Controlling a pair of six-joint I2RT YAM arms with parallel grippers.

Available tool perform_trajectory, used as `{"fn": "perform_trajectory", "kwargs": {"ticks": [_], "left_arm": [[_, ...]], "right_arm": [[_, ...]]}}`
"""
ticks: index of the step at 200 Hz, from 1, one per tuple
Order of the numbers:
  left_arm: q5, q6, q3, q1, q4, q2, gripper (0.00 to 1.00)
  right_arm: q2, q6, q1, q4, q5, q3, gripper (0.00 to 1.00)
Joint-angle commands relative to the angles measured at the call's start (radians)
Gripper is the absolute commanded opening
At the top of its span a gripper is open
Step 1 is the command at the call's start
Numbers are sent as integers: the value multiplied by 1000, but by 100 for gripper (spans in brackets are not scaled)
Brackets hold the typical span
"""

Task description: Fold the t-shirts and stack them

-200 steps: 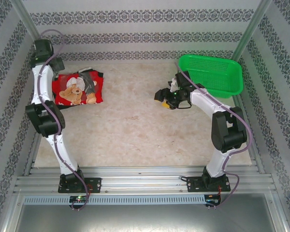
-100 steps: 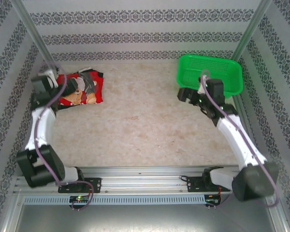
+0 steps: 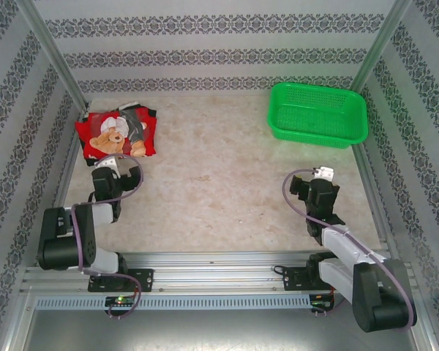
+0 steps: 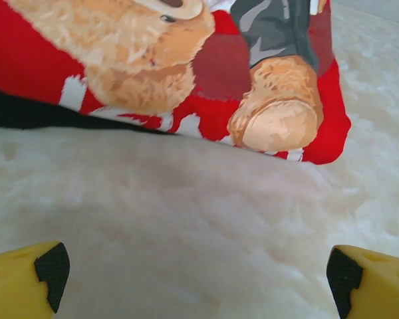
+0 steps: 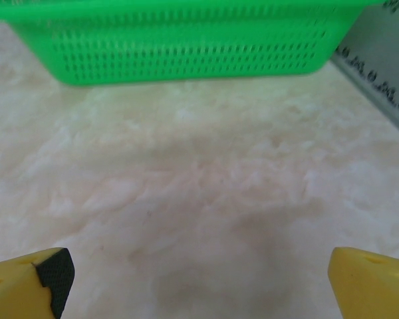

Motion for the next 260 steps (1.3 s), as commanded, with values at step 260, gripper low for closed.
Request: {"fn": "perform_trajectory", "kwargs": {"ticks": [260], "left_arm": [[-290,156,5,-187,287,128,100]], "right_arm": [[488,-143,-59,501,-120,157,98]]}}
